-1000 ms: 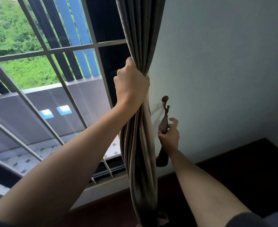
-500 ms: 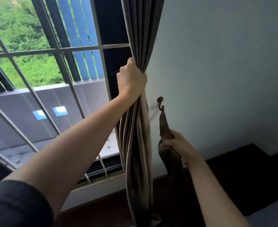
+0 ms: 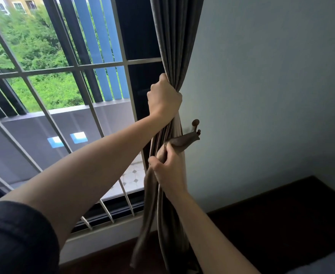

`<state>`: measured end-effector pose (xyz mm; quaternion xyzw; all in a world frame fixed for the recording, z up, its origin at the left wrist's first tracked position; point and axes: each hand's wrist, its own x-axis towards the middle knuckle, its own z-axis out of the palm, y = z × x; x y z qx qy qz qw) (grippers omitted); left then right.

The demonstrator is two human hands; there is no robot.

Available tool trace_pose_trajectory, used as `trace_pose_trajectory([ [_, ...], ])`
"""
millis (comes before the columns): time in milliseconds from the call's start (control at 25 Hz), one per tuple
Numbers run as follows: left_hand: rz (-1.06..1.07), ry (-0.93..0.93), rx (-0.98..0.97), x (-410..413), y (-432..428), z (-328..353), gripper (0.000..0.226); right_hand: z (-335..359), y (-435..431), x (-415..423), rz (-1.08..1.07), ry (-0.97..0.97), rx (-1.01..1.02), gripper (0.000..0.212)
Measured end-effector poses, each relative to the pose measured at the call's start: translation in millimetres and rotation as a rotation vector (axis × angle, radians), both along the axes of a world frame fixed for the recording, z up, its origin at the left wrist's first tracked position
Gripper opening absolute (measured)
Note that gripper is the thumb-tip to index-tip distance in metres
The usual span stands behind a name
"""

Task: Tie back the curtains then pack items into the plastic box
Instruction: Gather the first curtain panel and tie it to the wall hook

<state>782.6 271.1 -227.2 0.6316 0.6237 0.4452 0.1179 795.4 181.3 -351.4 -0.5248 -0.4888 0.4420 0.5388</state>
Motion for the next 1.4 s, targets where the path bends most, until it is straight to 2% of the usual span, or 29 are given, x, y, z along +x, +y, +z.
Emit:
trace_pose_trajectory([
  [40,0.004,-0.008,-0.009,-0.7,1.4,0.2,0.033,-1.4,3.5,-5.9,0.026,0.057,0.002,0.011],
  [80,0.01,-0.016,-0.015,-1.4,2.3,-0.1,0.034,-5.8,8.0,-11.6,0.032,0.12,0.008,0.012],
  [120,0.016,-0.024,-0.018,-2.4,2.9,-0.5,0.035,-11.4,13.2,-15.7,-0.001,0.161,0.003,0.028],
  [160,0.019,-0.033,-0.019,-3.5,3.0,-0.9,0.036,-14.7,15.8,-19.7,-0.052,0.23,0.006,0.036],
  [200,0.019,-0.039,-0.017,-4.5,2.7,-0.9,0.036,-18.2,18.6,-21.7,-0.173,0.214,0.026,0.035],
  [280,0.016,-0.043,-0.014,-5.9,1.3,-0.3,0.037,-22.2,23.2,-24.2,-0.426,0.029,0.142,0.026],
  [400,0.008,-0.04,-0.009,-6.6,-1.7,1.2,0.037,-23.5,41.5,-24.0,-0.582,-0.194,0.116,0.045],
  [440,0.008,-0.038,-0.006,-7.0,-2.3,1.5,0.037,-21.8,47.4,-24.1,-0.581,-0.233,0.079,0.056],
  [520,0.01,-0.038,-0.005,-8.1,-1.8,1.9,0.037,-18.5,57.0,-24.2,-0.548,-0.176,0.057,0.073],
  [600,0.017,-0.05,-0.013,-9.2,-1.4,2.6,0.037,-16.0,64.3,-24.4,-0.525,-0.153,0.029,0.085],
  [680,0.022,-0.061,-0.026,-9.5,-1.4,3.4,0.037,-12.9,72.1,-24.9,-0.499,-0.222,0.0,0.092],
  [1000,-0.029,-0.1,-0.085,-11.7,-2.9,8.1,0.034,-4.1,88.9,-16.4,-0.432,-0.481,-0.035,0.108],
  [1080,-0.013,-0.098,-0.086,-13.8,0.8,7.8,0.033,-3.9,87.1,-15.6,-0.426,-0.436,-0.008,0.11],
  [1200,0.02,-0.102,-0.076,-19.0,3.5,7.5,0.034,-7.3,81.2,-13.8,-0.426,-0.249,0.029,0.122],
  [1280,0.018,-0.093,-0.071,-21.5,4.0,6.0,0.034,-8.2,83.0,-7.2,-0.379,-0.299,0.035,0.127],
  [1360,-0.003,-0.084,-0.071,-20.7,2.0,5.4,0.033,-5.2,85.4,-1.4,-0.313,-0.386,0.011,0.12],
  [1400,-0.005,-0.084,-0.072,-19.2,1.3,5.4,0.033,-4.2,85.5,-0.6,-0.3,-0.412,0.007,0.109],
])
